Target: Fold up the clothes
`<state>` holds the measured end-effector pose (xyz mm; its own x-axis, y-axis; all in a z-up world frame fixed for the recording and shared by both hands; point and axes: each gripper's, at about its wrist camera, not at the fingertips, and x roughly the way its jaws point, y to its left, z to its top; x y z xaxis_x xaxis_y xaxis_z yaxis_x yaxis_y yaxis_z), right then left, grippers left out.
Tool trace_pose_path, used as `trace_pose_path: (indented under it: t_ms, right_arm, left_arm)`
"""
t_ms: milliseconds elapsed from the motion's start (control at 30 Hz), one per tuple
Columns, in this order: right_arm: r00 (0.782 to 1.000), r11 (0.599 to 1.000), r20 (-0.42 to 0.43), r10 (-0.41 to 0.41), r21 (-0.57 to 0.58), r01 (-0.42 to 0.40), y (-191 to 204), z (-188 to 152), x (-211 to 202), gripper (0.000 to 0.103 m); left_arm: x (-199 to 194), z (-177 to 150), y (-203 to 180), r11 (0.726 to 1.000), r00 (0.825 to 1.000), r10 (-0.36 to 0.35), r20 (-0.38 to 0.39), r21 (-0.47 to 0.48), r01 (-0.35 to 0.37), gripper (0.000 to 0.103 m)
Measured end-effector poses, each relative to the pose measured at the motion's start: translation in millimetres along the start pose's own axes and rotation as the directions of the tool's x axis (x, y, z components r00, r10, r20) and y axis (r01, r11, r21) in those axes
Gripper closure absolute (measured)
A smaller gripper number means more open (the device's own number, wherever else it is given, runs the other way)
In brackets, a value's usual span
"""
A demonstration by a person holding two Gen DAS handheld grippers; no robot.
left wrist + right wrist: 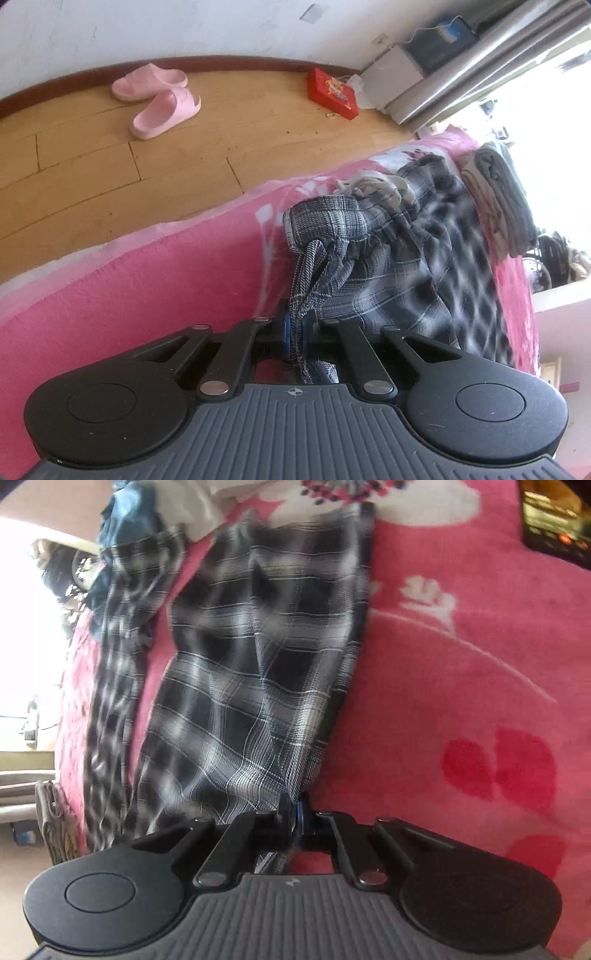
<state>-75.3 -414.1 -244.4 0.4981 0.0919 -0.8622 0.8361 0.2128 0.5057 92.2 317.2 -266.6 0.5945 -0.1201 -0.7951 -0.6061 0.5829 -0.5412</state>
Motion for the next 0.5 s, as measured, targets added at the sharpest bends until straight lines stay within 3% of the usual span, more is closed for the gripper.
trace_pose_path:
  t_ms: [233, 333, 433, 467, 500]
  right_arm:
    - [0.998, 0.998, 0.017, -0.056, -0.020, 0.056, 1.2, -5.1, 1.2, 0.100]
    - [0.997, 0.992, 0.014, -0.079, -0.095, 0.080, 7.2, -6.2, 4.0, 0.099]
    - [0.992, 0.981, -0.028, -0.121, -0.156, 0.116, 5.3, -3.0, 18.3, 0.090]
    - [0.992, 0.980, -0.034, -0.122, -0.163, 0.115, 4.2, -1.4, 16.7, 0.088]
    - [0.993, 0.980, -0.036, -0.116, -0.166, 0.109, 3.1, 0.4, 12.4, 0.078]
  left_arm:
    - [-4.4, -3.9, -7.1, 0.995, 0.999, 0.026, 0.024, 0.092, -0.028, 0.099]
    - [1.3, -6.8, -10.3, 0.983, 0.998, 0.053, 0.018, 0.173, -0.055, 0.095]
    - [3.1, -8.4, -12.1, 0.969, 0.998, 0.066, 0.004, 0.240, -0.065, 0.085]
    - [0.3, -8.3, -12.0, 0.967, 0.998, 0.063, -0.001, 0.249, -0.061, 0.078]
    - [-2.8, -8.2, -11.7, 0.964, 0.998, 0.061, -0.006, 0.258, -0.058, 0.069]
